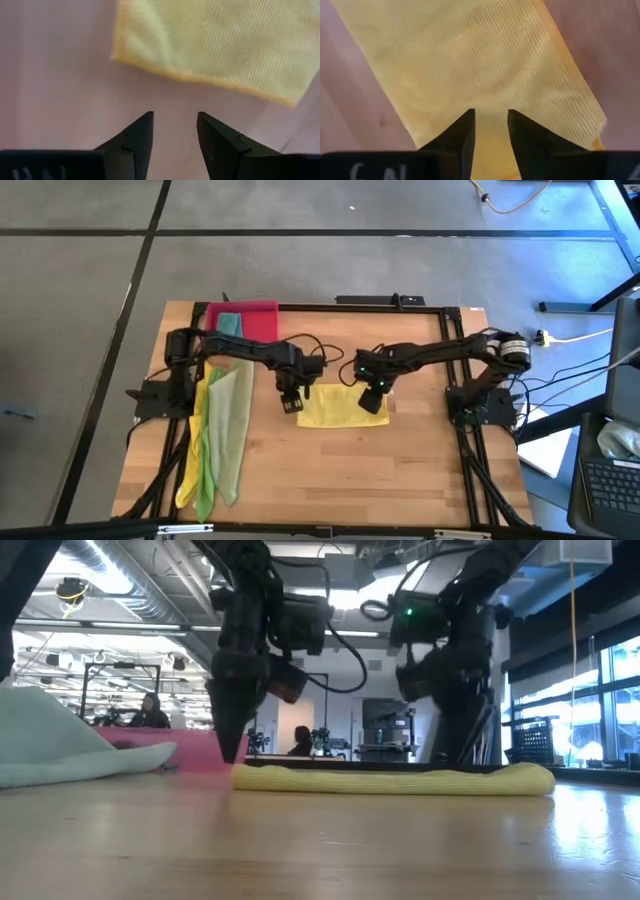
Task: Fold microfiber towels
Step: Fold the right yellow microfiber towel on the table
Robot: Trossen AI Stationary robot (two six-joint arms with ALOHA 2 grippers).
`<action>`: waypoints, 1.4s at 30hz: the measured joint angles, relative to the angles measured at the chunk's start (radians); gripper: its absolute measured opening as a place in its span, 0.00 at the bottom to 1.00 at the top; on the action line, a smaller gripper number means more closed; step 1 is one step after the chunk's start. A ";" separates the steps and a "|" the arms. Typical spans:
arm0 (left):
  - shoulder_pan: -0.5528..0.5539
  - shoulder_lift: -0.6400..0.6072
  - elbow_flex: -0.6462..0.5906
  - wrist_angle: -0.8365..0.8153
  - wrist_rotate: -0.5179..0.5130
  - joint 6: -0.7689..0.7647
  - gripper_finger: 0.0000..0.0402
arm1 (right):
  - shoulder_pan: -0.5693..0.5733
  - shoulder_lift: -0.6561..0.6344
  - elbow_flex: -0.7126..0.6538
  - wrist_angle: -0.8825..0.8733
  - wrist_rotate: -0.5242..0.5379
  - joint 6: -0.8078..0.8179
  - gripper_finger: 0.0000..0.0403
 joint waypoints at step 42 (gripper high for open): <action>-0.310 -0.911 0.002 0.269 -0.345 -0.206 0.36 | 0.294 0.184 0.555 0.246 0.401 0.086 0.49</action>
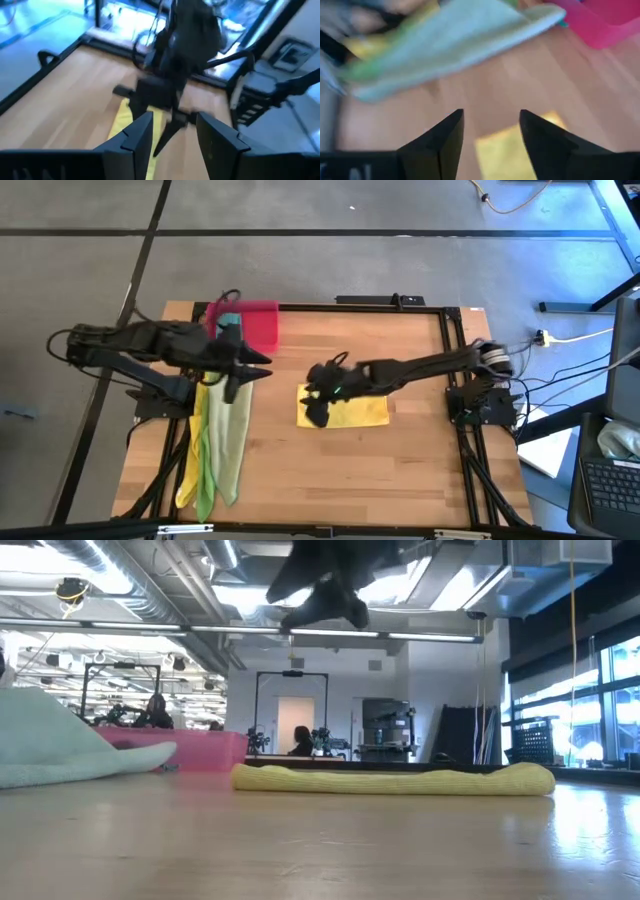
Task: Fold microfiber towels
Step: Fold the right yellow microfiber towel on the table
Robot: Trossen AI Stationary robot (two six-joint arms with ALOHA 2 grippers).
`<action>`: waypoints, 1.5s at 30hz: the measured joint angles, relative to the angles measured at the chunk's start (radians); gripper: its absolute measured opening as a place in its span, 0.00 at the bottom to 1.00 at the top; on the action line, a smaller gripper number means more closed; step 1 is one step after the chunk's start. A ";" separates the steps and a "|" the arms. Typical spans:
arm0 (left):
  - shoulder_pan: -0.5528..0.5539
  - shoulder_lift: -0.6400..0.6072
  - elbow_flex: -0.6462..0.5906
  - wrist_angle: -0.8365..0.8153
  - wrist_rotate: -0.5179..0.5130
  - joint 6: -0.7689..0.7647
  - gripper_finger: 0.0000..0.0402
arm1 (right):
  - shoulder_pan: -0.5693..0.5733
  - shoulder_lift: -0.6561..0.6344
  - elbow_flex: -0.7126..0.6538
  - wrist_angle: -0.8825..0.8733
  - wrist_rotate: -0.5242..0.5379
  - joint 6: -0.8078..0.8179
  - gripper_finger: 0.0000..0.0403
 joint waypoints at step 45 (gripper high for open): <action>-0.112 -0.067 0.000 -0.107 -0.066 -0.034 0.36 | 0.090 0.645 0.617 -0.533 0.095 0.018 0.49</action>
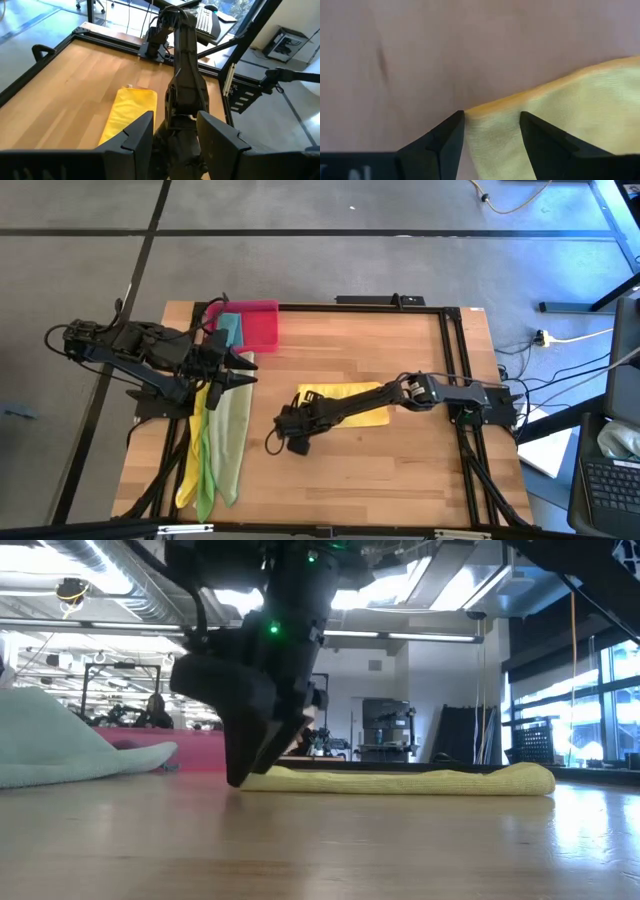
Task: Fold microfiber towels
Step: Fold the right yellow microfiber towel on the table
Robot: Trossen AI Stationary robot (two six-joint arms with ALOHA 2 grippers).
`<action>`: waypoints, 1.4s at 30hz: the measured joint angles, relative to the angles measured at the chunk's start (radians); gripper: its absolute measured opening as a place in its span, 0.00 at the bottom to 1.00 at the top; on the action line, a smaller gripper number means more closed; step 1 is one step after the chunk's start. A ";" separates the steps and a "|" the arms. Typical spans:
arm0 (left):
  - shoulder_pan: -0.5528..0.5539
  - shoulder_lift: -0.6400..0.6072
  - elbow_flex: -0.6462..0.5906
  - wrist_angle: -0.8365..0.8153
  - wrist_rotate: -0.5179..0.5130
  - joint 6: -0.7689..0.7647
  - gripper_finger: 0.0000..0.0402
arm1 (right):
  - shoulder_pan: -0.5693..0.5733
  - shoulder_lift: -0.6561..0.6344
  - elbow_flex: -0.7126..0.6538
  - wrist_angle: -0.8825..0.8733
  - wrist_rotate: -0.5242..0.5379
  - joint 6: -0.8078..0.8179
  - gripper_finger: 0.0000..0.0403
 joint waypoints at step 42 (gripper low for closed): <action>-0.027 0.000 0.000 -0.108 0.006 -0.042 0.36 | -0.012 0.015 0.153 -0.003 -0.152 0.175 0.02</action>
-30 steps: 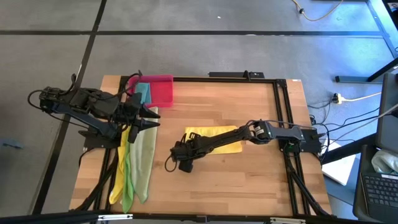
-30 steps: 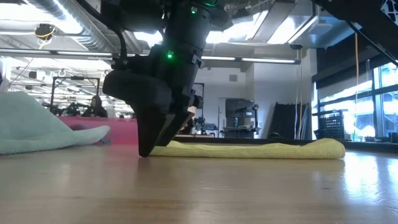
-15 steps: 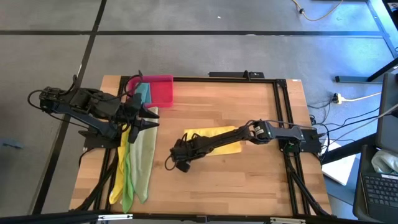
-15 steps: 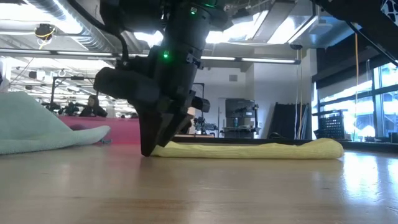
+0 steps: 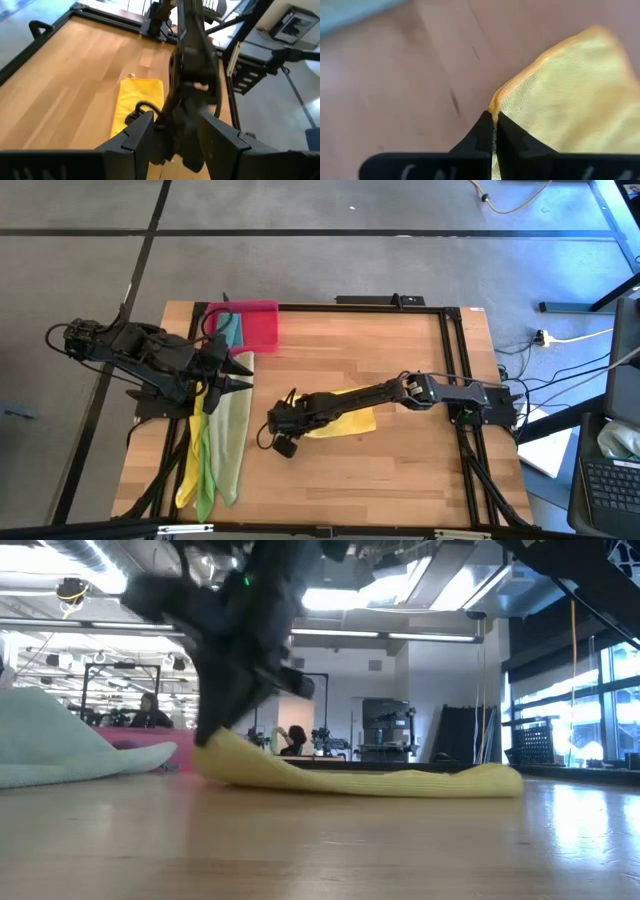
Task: Fold microfiber towels
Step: Fold the right yellow microfiber towel on the table
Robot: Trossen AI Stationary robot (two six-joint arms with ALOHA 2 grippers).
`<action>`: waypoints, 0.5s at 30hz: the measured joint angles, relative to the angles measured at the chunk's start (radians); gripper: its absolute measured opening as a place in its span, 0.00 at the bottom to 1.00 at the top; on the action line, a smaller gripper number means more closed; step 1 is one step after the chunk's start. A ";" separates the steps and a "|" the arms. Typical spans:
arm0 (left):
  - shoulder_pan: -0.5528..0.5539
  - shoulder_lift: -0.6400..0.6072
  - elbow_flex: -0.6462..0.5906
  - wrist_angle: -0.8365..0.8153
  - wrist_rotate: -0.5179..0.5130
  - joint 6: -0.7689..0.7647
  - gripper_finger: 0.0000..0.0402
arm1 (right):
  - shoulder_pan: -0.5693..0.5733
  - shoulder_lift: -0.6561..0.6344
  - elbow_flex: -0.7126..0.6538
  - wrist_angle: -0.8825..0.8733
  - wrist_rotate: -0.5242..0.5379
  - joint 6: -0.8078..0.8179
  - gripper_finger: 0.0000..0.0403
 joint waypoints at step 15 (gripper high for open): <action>-0.001 0.005 0.000 0.015 -0.079 0.017 0.36 | 0.057 -0.002 0.096 -0.059 -0.053 0.140 0.03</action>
